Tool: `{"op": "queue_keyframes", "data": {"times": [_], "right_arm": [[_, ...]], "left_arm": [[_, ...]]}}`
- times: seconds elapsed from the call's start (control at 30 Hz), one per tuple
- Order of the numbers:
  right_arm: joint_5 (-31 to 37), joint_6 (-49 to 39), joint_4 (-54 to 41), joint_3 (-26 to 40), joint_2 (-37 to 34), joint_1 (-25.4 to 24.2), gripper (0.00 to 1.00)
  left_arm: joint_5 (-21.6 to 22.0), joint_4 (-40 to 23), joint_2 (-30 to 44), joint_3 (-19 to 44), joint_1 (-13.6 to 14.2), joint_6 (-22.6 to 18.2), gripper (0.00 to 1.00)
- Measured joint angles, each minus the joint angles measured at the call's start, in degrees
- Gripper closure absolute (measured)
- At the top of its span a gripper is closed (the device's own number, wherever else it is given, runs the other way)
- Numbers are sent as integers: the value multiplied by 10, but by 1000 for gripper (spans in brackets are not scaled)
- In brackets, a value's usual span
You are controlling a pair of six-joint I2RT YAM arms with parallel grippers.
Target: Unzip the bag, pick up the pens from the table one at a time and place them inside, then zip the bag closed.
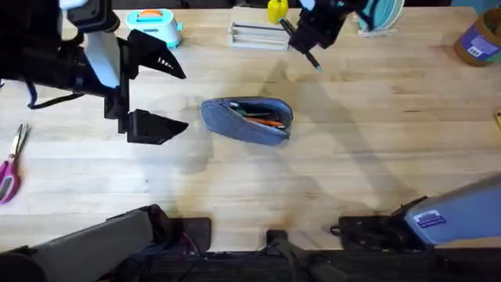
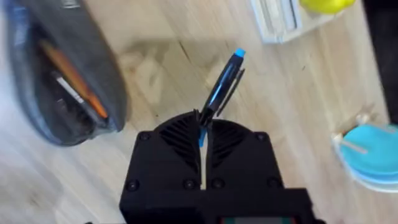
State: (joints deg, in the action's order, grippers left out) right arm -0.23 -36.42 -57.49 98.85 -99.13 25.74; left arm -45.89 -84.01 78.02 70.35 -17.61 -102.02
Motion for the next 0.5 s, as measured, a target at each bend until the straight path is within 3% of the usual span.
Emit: {"op": "queue_keyframes", "data": {"times": [0.23,0.5], "right_arm": [[-36,-47,-17,0,78,0,966],[-70,-95,-24,-32,89,0,966]], "left_arm": [[0,0,0,0,0,0,7],[0,0,0,0,0,0,8]]}}
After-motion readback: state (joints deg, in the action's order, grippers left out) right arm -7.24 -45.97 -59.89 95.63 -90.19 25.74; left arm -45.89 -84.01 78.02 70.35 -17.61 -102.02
